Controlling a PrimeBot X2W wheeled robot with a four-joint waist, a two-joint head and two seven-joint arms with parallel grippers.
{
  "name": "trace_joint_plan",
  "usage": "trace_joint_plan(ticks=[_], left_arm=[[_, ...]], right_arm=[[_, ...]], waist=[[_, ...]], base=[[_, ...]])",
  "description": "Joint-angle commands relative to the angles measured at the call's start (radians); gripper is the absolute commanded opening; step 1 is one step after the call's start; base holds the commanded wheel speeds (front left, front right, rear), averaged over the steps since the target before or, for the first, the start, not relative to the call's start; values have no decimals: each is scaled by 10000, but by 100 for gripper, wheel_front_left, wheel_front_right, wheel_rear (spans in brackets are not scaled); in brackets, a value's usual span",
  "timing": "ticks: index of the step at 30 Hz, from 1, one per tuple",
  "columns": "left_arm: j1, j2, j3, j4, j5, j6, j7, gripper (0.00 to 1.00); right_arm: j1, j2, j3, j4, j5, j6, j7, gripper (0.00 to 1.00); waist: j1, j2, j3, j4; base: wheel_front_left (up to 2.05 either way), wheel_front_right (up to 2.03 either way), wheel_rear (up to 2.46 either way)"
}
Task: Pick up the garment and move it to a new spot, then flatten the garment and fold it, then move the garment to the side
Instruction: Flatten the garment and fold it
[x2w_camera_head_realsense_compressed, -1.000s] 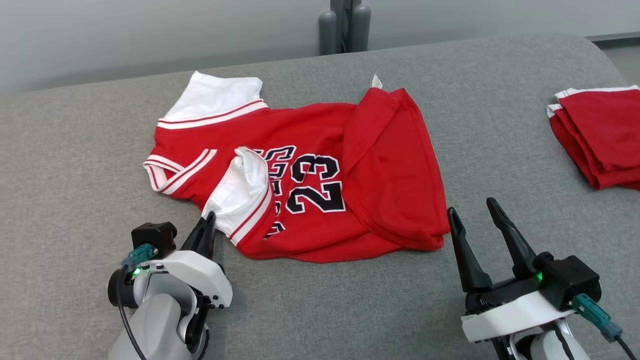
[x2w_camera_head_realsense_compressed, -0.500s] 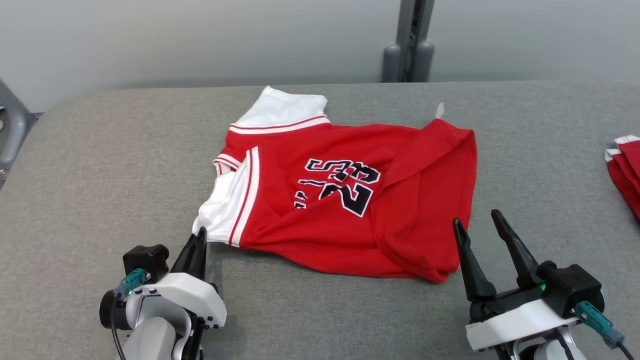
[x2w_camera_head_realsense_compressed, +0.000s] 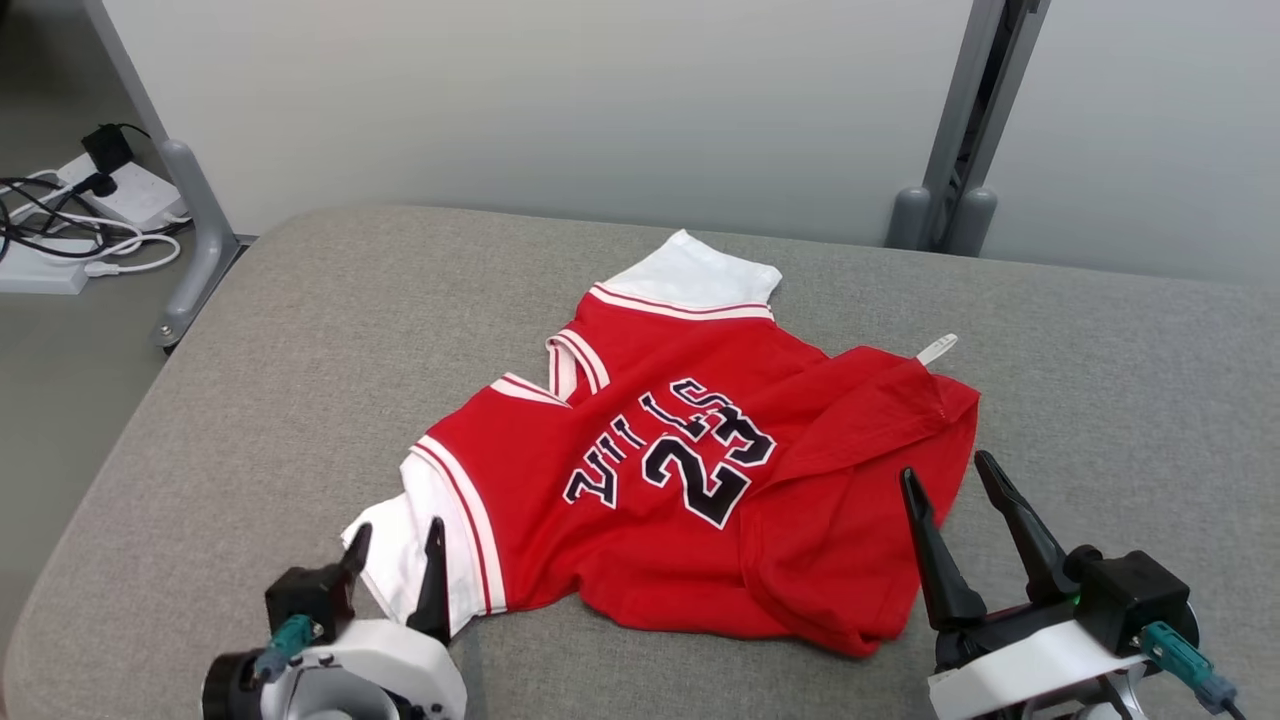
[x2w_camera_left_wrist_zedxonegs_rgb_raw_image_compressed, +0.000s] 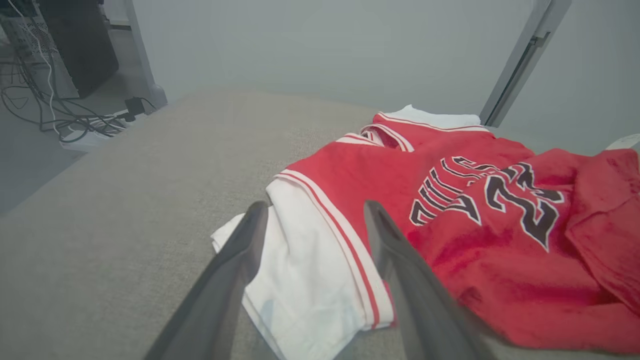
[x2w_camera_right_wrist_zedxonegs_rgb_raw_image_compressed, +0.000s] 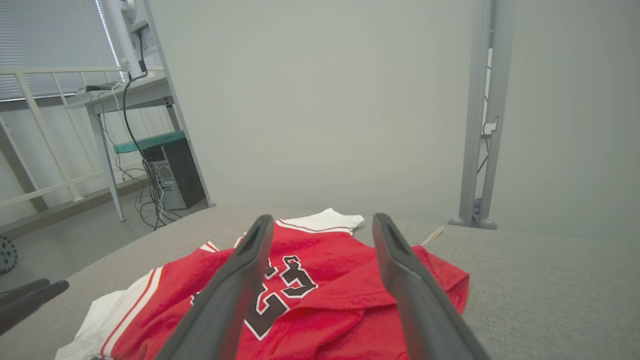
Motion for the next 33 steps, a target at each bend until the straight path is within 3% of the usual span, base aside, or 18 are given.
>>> trace_joint_plan(ticks=[1, 7, 17, 23, 33], left_arm=[[-186, 80, 127, -218, -48, 57, -91, 100], [-255, 431, 558, -1578, 400, 150, -252, 100], [182, 181, 1154, -2203, 777, -89, -256, 100], [44, 38, 1161, -2050, 907, -262, -257, 100], [-339, -180, 966, -1712, 1046, -589, -258, 100]], right_arm=[[17, -50, -29, -30, -39, -5, -45, 100], [76, -54, -68, -37, -72, -5, -45, 100], [-62, -51, 35, 153, -78, -5, -44, 100], [-482, -51, 270, 474, 2, -5, 333, 100], [-2240, -49, 835, 2682, 1765, -5, 2112, 100]], waist=[[0, 0, 22, -81], [0, 0, 220, -575], [0, 0, 531, -1034], [0, 0, 738, -931], [0, 0, 1168, -115]], base=[[0, 0, 0], [0, 0, 0], [0, 0, 0], [0, 0, 0], [0, 0, 0]])
